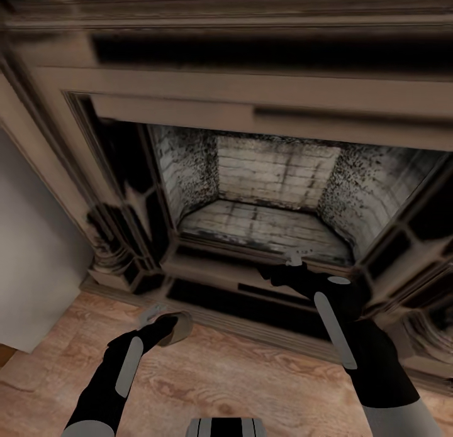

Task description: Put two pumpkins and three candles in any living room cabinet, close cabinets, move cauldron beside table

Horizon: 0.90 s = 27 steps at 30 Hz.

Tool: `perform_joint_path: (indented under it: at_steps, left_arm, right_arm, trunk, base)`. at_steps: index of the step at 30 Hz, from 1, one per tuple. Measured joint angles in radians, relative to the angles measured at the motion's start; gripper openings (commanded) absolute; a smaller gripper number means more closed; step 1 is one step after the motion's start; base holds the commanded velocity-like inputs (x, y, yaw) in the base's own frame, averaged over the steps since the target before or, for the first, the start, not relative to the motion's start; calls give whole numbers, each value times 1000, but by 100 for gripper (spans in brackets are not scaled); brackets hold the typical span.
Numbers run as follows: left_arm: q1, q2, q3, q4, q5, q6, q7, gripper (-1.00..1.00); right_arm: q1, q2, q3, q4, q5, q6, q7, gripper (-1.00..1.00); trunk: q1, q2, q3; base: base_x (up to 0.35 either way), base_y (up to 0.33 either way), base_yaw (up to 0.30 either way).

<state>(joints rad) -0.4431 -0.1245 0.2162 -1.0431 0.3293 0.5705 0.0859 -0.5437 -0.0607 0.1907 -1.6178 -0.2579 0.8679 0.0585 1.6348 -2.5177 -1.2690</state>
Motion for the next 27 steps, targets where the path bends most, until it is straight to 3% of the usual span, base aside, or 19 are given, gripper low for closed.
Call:
perform_joint_path:
  at_steps: [10, 27]
  left_arm:
    - [11, 2, 0, 1, -3, -4, -2, -100]
    - [18, 2, -6, 1, -1, -4, -2, -100]
  right_arm:
    - [3, 6, 7, 0, 1, 7, -1, 100]
    - [3, 10, 9, 1, 1, 13, -2, 100]
  trunk:
    - [-1, 1, 8]
    - [0, 1, 8]
  base:
    - [-50, 0, -279]
    - [-332, 0, -279]
